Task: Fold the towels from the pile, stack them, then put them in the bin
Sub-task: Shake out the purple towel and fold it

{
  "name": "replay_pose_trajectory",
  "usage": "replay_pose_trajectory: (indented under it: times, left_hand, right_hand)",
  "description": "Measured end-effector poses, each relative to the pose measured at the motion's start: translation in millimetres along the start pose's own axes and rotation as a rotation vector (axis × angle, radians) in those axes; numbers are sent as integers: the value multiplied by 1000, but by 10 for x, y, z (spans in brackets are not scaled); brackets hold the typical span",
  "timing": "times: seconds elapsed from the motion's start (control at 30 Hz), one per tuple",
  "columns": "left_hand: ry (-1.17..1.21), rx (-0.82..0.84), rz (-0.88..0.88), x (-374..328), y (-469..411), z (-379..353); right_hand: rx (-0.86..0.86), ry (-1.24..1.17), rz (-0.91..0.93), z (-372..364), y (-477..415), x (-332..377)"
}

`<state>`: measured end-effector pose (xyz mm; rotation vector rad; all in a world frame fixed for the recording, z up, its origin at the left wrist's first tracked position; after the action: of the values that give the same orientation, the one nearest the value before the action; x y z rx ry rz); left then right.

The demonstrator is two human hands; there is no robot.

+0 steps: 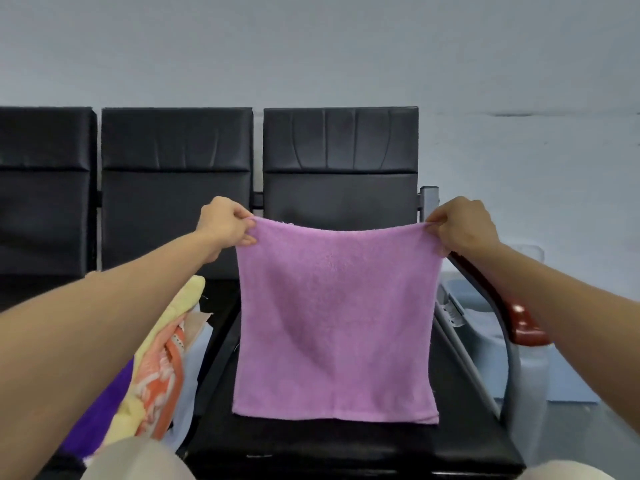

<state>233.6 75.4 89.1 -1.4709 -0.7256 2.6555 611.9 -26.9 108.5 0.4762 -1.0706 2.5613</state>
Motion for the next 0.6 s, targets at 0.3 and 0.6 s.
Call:
replay_pose_trajectory:
  times: [0.3,0.6]
  left_hand:
    - [-191,11,-198,699,119,-631]
    - [-274,265,-279,1602,985,-956]
  right_hand:
    - [88,-107,8,-938,312,-372]
    - [355,-32,64,-1477,1242,-749]
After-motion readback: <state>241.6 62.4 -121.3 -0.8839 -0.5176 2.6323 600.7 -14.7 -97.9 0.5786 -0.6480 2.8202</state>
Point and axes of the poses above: each hand's wrist, its own y-axis away from the middle knuckle, its own z-axis out of the back of the hand, x = y × z, the point moved 9 cm from there along -y, towards the middle knuckle, and after that the axes turned 12 degrees about -x, right-handed, at the moved point
